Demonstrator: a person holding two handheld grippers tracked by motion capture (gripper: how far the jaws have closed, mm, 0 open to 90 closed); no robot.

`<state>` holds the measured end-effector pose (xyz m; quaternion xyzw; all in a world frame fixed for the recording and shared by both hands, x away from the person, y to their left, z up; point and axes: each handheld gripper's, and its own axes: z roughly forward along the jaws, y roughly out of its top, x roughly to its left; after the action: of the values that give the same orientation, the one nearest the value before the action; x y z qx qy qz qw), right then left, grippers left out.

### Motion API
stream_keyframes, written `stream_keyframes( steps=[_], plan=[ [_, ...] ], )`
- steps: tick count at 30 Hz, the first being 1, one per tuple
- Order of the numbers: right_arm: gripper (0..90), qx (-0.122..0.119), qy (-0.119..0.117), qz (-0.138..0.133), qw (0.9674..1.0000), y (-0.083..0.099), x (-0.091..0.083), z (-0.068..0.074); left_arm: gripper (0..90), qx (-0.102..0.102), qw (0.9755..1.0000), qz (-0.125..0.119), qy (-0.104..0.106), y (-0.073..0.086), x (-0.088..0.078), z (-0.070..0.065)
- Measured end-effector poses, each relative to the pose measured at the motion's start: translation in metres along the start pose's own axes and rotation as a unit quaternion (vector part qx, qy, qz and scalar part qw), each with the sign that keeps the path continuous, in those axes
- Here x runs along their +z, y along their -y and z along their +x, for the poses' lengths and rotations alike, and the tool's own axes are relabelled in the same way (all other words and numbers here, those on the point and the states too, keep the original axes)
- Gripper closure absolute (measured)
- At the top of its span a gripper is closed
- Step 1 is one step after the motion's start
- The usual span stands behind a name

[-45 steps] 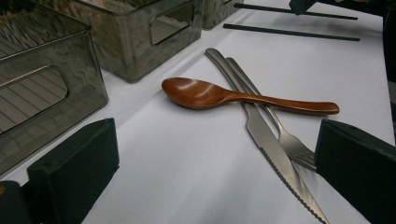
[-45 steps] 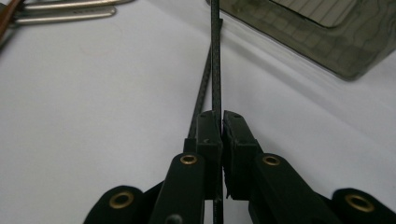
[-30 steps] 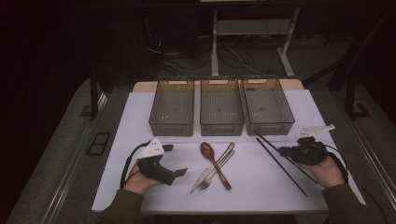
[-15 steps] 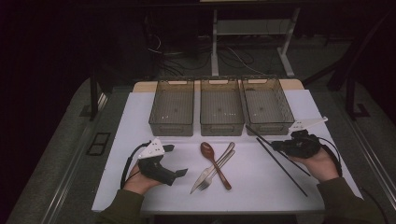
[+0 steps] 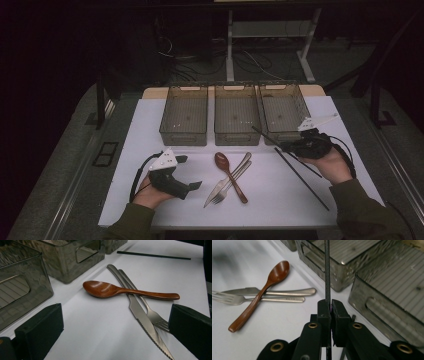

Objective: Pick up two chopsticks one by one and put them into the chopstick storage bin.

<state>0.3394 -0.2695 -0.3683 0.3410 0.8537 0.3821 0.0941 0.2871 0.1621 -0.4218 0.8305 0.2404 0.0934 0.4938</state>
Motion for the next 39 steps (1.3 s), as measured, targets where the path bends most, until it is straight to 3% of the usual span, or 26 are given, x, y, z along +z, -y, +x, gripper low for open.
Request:
stream_keyframes(
  steps=[18,39],
  plan=[
    [85.1,-0.014,-0.011,0.004,0.9998,-0.060,0.040,0.009,0.0,-0.001,1.0000,-0.004,0.000,0.000,0.000,0.000],
    [85.1,-0.006,-0.020,0.007,0.9998,-0.120,0.080,0.027,0.0,-0.003,1.0000,-0.007,-0.002,0.000,-0.001,0.001]
  ],
)
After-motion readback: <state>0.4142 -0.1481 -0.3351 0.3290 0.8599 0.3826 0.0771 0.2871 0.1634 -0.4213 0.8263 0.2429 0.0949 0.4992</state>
